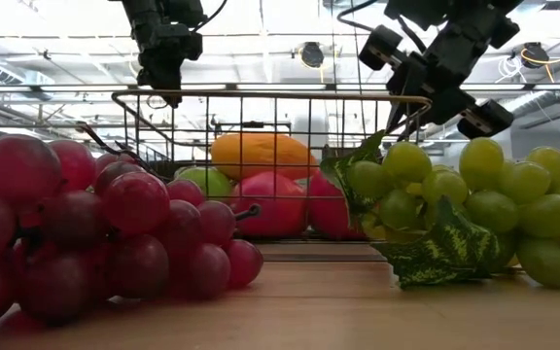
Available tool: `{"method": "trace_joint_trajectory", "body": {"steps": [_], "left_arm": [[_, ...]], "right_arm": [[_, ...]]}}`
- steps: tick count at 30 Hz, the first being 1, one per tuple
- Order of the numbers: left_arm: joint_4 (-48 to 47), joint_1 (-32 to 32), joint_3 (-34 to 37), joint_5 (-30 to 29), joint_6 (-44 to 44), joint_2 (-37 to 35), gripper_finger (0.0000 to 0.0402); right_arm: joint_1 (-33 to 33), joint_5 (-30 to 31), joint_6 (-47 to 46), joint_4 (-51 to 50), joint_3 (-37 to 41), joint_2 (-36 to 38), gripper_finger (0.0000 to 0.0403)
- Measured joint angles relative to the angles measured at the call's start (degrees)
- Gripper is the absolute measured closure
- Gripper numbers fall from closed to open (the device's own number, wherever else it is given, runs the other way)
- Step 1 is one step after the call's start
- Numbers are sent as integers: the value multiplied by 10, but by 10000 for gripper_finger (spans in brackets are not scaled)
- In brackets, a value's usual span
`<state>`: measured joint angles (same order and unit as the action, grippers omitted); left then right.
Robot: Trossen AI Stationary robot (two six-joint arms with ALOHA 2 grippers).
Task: Build produce basket
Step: Put the orange squash into the gold wire basket
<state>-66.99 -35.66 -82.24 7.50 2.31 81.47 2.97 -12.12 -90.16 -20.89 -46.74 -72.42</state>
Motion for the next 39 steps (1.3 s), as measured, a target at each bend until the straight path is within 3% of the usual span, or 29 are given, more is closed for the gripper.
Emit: {"method": "trace_joint_trajectory", "body": {"steps": [7, 14, 21, 27, 39], "left_arm": [[-2, 0, 0, 0, 0, 0, 282], [-3, 0, 0, 1, -2, 0, 282], [0, 0, 0, 1, 2, 0, 282], [8, 0, 0, 1, -9, 0, 282], [8, 18, 0, 2, -120, 0, 282]], "right_arm": [[2, 1, 0, 24, 1, 0, 330], [2, -16, -12, 18, 1, 9, 258], [11, -15, 0, -10, 1, 67, 207], [31, -22, 67, -19, 1, 130, 202], [124, -157, 214, -33, 1, 230, 202]]}}
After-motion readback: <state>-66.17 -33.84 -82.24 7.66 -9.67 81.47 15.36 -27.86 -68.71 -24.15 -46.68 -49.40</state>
